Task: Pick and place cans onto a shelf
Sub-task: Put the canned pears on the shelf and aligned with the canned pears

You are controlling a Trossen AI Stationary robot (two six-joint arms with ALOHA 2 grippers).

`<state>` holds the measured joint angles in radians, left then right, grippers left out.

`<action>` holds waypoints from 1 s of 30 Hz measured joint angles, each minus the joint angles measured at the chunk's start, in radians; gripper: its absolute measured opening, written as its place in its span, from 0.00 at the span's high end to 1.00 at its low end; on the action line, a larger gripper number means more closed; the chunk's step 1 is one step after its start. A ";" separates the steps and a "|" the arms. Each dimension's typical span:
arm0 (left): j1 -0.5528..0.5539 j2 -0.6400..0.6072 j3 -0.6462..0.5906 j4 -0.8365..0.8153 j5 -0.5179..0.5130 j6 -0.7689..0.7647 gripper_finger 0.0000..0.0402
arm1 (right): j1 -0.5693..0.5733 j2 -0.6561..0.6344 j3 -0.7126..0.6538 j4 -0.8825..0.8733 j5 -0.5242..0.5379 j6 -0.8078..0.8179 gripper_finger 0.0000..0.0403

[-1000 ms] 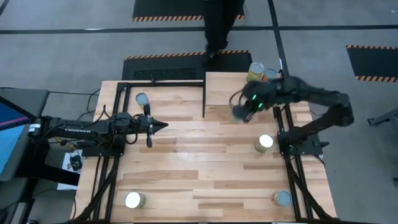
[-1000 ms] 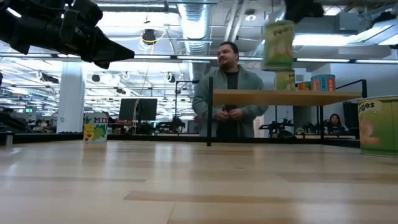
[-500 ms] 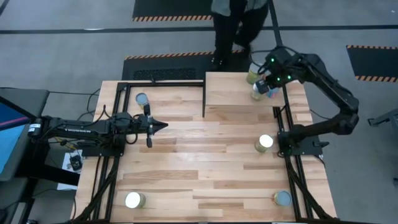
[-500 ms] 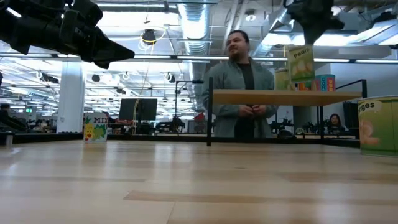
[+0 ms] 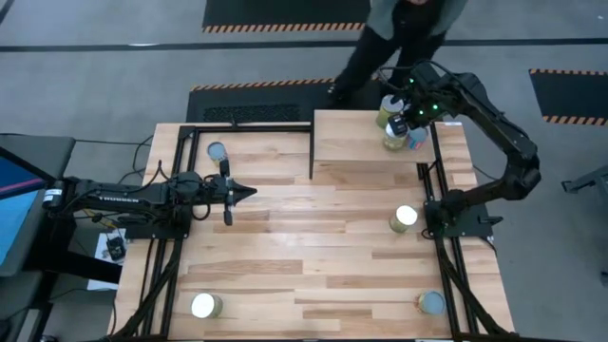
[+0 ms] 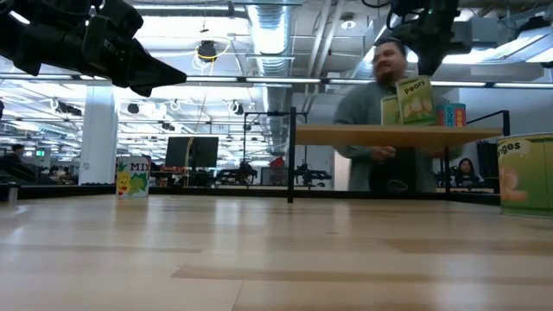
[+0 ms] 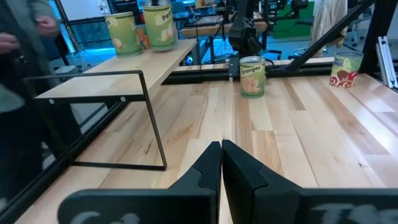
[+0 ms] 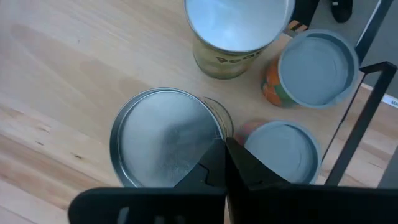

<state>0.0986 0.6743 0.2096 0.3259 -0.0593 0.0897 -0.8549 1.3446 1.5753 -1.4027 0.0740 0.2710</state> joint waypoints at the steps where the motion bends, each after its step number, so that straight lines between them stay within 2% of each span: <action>1: 0.000 0.000 0.000 0.000 0.000 0.000 0.99 | 0.000 0.005 0.000 0.000 0.000 0.000 0.98; 10: 0.000 0.000 0.000 0.000 0.000 -0.001 0.99 | 0.000 0.023 0.000 0.002 -0.027 0.006 0.96; 22: 0.000 0.000 0.000 0.000 0.000 -0.001 0.99 | 0.000 0.023 0.000 0.025 -0.023 0.016 0.81; 26: 0.000 0.000 0.000 0.000 0.000 -0.001 0.99 | 0.000 0.022 0.004 0.052 -0.023 -0.004 0.80; 30: 0.000 0.000 0.000 0.001 0.000 -0.001 0.99 | 0.016 0.014 0.079 0.029 -0.019 -0.034 0.82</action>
<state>0.0986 0.6743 0.2096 0.3265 -0.0597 0.0887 -0.8385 1.3589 1.6546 -1.3736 0.0552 0.2374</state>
